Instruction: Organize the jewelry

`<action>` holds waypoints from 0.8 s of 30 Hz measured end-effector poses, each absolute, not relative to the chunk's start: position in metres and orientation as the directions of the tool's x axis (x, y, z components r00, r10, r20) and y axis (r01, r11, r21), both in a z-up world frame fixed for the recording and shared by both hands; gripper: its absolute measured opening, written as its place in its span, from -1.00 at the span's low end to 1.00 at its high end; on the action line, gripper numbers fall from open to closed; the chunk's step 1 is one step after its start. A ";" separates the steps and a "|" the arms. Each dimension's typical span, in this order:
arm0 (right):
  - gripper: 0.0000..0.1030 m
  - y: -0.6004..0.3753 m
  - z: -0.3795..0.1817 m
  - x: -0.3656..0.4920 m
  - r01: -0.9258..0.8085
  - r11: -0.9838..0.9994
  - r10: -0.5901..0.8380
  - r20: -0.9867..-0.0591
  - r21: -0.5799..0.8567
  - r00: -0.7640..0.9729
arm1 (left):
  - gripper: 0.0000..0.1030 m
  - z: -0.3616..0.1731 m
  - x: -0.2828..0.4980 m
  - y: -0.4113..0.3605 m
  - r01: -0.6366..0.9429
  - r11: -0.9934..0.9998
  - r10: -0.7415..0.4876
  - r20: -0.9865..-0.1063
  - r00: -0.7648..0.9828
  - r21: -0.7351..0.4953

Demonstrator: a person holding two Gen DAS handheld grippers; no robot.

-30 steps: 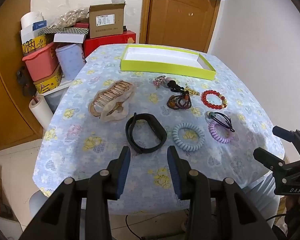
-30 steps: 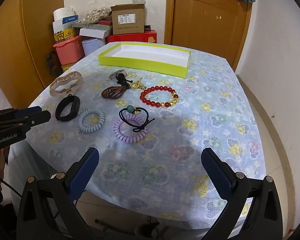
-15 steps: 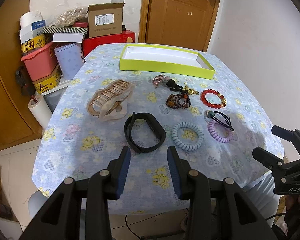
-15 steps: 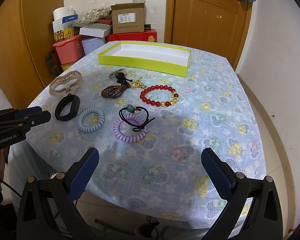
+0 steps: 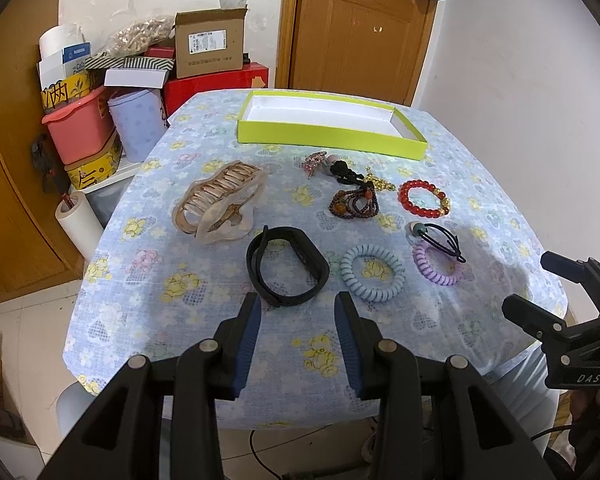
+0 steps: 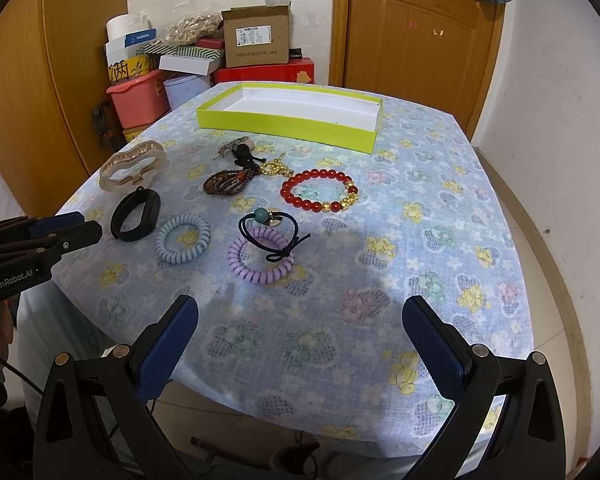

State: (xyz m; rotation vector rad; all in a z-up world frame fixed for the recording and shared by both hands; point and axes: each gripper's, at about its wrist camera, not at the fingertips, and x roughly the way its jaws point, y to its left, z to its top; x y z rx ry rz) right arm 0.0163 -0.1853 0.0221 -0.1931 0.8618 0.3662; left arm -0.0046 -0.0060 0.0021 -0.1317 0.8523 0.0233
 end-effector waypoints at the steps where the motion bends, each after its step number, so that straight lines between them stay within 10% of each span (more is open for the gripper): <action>1: 0.98 -0.185 0.022 0.016 -0.389 0.921 0.235 -0.769 -0.019 0.594 | -0.23 0.002 -0.005 -0.006 -0.073 0.991 -0.033 -0.751 0.659 -0.108; 24: 0.98 -0.181 0.022 0.017 -0.408 0.913 0.256 -0.766 -0.009 0.589 | -0.23 0.007 -0.003 -0.011 -0.047 0.995 -0.035 -0.739 0.672 -0.090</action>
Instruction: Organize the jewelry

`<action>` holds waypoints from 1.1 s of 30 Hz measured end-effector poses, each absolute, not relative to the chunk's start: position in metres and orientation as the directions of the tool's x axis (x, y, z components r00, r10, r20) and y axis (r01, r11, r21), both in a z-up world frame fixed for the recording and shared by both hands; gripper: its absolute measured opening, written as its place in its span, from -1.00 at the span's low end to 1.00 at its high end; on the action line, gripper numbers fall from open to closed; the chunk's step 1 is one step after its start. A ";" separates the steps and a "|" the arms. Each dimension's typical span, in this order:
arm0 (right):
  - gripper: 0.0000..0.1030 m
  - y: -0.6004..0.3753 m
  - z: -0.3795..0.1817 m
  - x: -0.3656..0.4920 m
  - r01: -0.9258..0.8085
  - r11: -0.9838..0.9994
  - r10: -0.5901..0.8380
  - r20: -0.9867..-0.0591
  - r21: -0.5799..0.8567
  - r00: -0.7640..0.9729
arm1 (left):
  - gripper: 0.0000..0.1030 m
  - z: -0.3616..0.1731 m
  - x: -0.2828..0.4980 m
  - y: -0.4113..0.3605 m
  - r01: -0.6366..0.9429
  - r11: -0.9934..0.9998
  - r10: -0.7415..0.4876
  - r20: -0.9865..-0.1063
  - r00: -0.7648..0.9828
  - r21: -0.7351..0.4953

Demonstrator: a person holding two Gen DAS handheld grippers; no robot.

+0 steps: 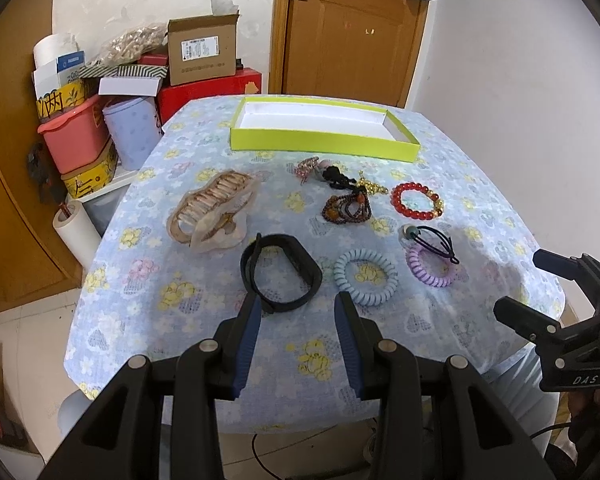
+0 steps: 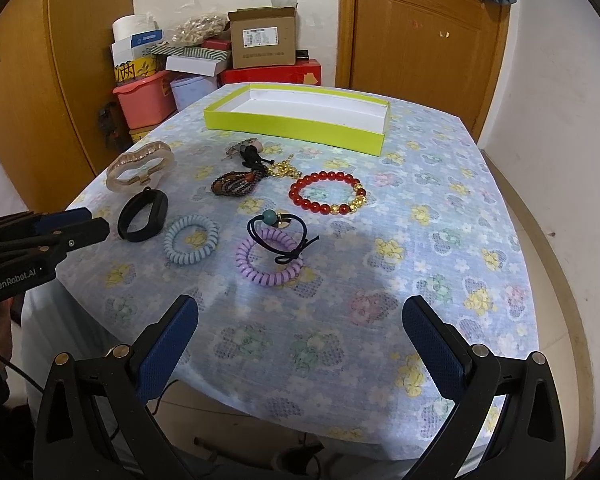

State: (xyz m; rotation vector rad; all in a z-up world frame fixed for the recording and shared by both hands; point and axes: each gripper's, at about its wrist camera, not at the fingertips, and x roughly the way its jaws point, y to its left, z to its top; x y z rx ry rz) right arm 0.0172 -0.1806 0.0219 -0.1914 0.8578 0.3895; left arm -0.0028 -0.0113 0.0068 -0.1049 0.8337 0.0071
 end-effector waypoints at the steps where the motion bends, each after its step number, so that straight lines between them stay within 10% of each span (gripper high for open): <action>1: 0.98 -0.180 0.022 0.018 -0.409 0.913 0.257 -0.766 -0.008 0.590 | -0.23 0.008 -0.002 -0.011 -0.048 0.995 -0.032 -0.736 0.676 -0.089; 33: 0.98 -0.173 0.015 0.043 -0.448 0.893 0.304 -0.775 0.030 0.554 | -0.01 0.027 0.034 0.024 -0.043 0.998 0.004 -0.686 0.728 -0.040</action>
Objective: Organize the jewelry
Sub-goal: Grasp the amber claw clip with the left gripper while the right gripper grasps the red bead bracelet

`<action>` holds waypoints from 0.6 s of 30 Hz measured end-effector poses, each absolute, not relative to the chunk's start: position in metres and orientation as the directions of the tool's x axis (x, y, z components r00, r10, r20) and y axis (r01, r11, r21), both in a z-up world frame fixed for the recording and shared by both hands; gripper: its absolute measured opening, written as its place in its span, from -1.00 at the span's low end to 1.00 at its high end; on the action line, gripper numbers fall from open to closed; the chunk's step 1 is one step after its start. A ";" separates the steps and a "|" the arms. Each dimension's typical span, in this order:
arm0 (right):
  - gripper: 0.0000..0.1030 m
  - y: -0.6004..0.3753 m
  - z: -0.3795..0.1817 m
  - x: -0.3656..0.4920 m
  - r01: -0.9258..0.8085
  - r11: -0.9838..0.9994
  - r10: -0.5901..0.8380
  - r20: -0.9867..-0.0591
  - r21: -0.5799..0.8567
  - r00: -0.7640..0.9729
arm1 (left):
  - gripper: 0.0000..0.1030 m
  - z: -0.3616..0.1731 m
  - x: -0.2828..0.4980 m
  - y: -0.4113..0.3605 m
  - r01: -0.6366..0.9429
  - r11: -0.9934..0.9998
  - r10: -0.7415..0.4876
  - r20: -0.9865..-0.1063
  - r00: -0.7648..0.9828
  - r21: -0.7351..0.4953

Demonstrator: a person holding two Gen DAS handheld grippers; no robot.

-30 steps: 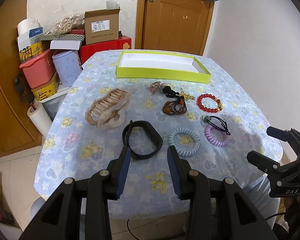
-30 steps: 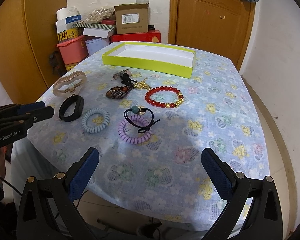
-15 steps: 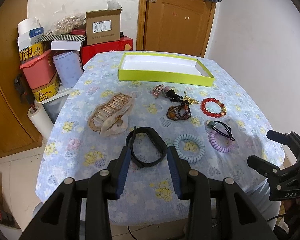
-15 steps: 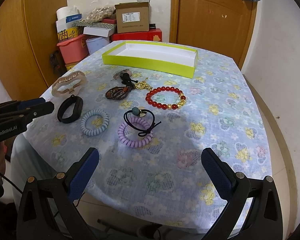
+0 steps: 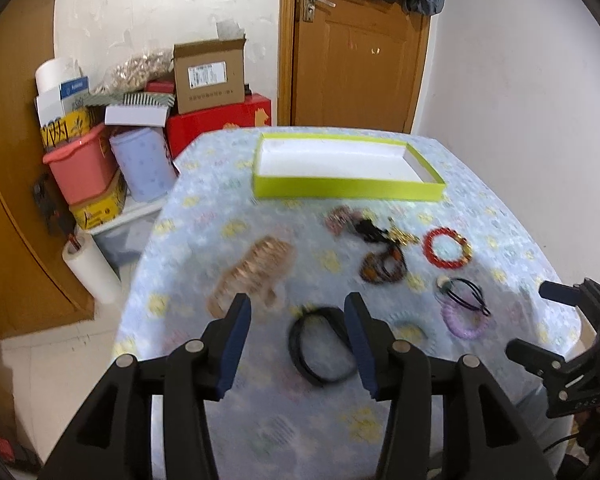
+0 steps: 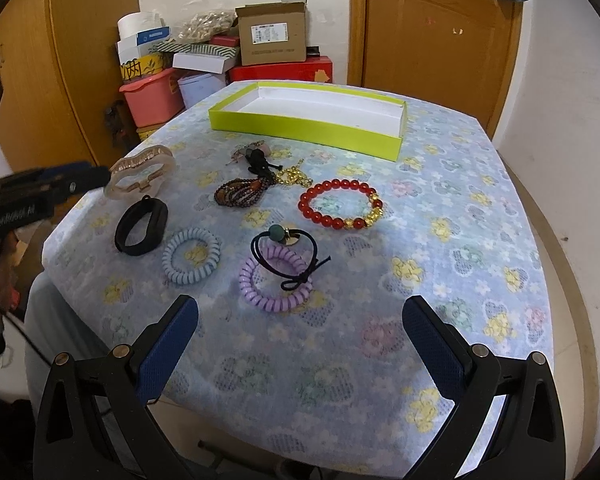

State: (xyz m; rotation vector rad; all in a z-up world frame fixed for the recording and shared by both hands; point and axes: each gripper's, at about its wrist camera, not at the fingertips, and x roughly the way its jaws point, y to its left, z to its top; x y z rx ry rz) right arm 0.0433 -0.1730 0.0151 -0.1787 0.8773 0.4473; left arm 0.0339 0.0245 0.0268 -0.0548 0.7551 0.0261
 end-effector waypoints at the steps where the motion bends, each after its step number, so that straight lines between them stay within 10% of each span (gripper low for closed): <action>1: 0.98 -0.172 0.014 0.045 -0.449 0.893 0.307 -0.776 0.033 0.552 | 0.00 0.026 0.038 0.027 -0.040 0.999 0.009 -0.685 0.728 -0.029; 18: 0.49 -0.180 0.012 0.091 -0.429 0.900 0.329 -0.768 0.079 0.549 | 0.00 -0.009 0.085 0.050 0.043 0.999 -0.027 -0.748 0.664 0.001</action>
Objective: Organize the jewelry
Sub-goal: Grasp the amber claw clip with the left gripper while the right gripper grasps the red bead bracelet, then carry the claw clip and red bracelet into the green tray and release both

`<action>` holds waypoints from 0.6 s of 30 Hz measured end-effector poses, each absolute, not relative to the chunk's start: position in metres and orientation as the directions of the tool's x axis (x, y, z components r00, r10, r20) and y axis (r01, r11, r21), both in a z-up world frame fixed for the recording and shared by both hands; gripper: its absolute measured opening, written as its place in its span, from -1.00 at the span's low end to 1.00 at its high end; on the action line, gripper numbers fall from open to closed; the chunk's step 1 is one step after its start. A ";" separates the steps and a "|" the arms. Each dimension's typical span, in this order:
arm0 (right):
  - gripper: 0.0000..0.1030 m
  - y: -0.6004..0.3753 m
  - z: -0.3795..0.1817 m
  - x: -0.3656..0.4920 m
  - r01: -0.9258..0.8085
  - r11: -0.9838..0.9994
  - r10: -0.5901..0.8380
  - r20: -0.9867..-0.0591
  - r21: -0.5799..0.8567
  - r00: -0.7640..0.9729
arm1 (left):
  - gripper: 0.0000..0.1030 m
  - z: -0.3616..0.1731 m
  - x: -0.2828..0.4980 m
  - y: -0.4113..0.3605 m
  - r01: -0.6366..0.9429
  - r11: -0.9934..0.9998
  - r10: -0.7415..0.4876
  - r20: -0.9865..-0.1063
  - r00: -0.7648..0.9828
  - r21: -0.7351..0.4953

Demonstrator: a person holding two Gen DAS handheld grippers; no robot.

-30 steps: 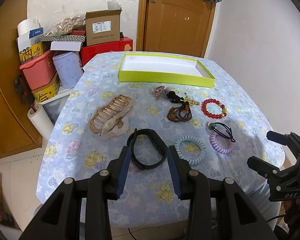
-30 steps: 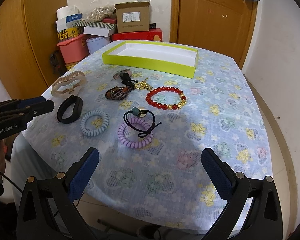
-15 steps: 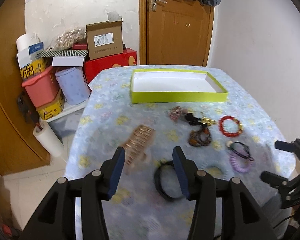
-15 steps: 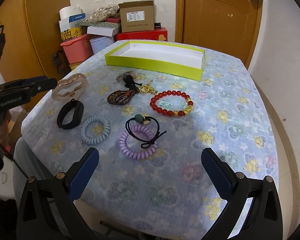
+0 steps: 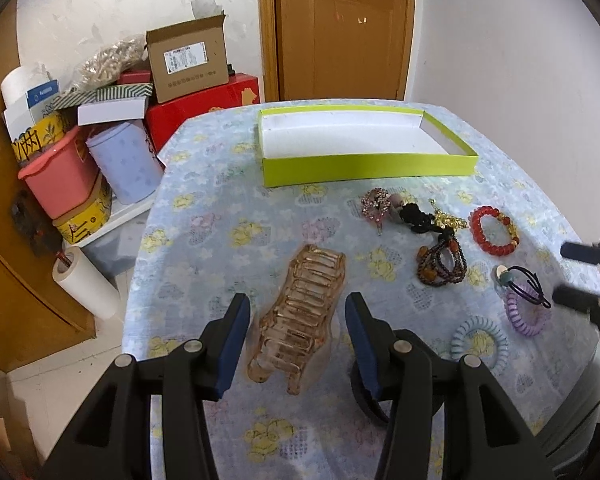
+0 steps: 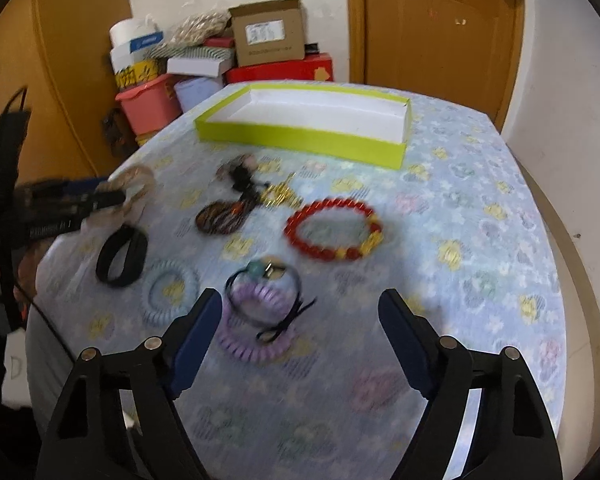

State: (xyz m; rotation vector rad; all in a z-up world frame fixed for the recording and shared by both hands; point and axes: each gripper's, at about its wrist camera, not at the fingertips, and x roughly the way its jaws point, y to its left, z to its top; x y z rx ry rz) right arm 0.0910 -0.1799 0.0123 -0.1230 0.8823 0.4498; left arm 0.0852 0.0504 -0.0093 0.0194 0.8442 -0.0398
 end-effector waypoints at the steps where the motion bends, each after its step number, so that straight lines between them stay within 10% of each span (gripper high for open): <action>1: 0.39 -0.182 0.013 0.097 -0.419 0.905 0.323 -0.768 0.078 0.554 | 0.00 -0.011 0.086 0.052 0.042 0.999 -0.034 -0.750 0.660 -0.008; 18: -0.42 -0.193 -0.009 0.157 -0.312 0.947 0.232 -0.829 0.074 0.509 | -0.18 -0.023 0.092 0.044 -0.014 0.999 -0.018 -0.760 0.649 -0.036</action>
